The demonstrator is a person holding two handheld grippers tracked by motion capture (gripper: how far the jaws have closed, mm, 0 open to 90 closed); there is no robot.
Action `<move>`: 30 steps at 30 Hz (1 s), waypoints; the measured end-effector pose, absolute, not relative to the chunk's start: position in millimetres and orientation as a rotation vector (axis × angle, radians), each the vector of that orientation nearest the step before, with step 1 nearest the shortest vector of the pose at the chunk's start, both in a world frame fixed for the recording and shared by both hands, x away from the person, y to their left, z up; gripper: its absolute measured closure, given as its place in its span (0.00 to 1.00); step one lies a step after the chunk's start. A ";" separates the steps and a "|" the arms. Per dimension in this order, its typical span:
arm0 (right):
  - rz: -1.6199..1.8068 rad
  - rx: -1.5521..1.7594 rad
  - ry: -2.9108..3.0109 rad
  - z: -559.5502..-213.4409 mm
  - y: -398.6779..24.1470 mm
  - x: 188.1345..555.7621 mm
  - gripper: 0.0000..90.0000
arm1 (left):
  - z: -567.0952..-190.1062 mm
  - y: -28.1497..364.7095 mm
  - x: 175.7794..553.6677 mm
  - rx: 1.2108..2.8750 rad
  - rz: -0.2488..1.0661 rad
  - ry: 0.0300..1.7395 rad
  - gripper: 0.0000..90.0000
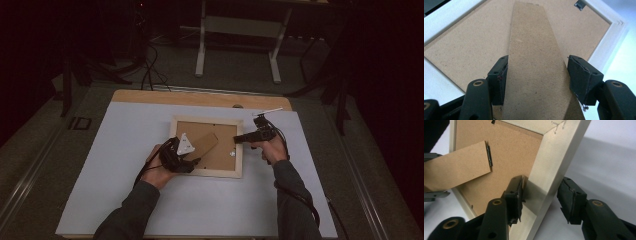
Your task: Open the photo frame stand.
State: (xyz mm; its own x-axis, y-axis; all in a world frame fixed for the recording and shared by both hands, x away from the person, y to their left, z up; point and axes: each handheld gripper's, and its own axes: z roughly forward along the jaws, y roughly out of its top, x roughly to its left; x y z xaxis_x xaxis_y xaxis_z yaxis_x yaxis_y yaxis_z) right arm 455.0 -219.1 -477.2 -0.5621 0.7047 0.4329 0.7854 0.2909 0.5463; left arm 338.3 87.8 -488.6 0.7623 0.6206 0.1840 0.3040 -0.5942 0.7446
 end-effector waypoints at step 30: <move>-1.144 -1.434 -2.478 -470.5 -215.8 447.5 0.62 | -478.0 109.2 380.1 2.018 -0.058 0.896 0.39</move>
State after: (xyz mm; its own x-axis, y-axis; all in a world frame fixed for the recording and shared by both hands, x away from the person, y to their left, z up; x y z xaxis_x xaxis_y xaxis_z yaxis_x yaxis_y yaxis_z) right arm 447.5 -215.8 -470.5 -0.5659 0.7253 0.3921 0.7688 0.2923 0.5688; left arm 380.1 109.2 -478.0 0.7364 0.5702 -0.3641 0.6122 -0.3327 0.7173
